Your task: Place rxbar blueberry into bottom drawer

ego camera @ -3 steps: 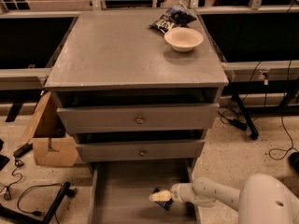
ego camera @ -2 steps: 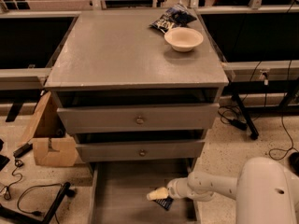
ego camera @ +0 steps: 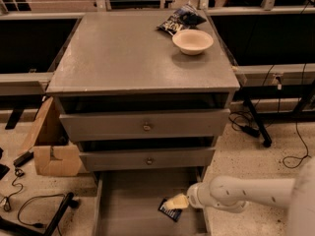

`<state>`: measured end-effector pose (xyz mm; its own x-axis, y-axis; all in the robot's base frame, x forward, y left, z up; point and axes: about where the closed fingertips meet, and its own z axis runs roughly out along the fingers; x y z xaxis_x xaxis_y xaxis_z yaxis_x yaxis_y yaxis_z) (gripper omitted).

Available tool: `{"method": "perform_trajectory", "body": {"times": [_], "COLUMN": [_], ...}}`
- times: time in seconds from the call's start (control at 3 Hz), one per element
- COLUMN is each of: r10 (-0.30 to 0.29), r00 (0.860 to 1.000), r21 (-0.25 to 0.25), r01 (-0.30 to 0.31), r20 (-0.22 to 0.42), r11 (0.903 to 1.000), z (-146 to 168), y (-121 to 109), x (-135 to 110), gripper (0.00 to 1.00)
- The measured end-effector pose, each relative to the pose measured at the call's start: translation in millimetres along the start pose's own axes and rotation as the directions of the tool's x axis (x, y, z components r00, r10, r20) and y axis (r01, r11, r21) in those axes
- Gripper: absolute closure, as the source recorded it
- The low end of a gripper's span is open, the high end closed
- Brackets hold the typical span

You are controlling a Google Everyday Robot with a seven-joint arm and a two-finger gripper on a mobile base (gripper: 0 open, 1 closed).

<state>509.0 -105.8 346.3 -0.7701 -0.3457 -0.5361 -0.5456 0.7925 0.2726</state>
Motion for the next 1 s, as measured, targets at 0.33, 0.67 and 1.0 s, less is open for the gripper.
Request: {"method": "perform_trajectory", "body": {"times": [0.33,0.67,1.0], "r10": [0.027,0.056,0.042], "r00": [0.999,0.997,0.999], "r21": [0.080,0.196,0.242], "r01": [-0.029,-0.064,-0.034], "r20": [0.034,0.043,-0.031], "r11": [0.9964,0.9786,0.9698], "z": [-67.5,-122.3,-150.1], "y": [17.2,49.7,78.4], "x": [-0.4,-9.5,-1.8], "gripper": [0.00,0.00,0.00]}}
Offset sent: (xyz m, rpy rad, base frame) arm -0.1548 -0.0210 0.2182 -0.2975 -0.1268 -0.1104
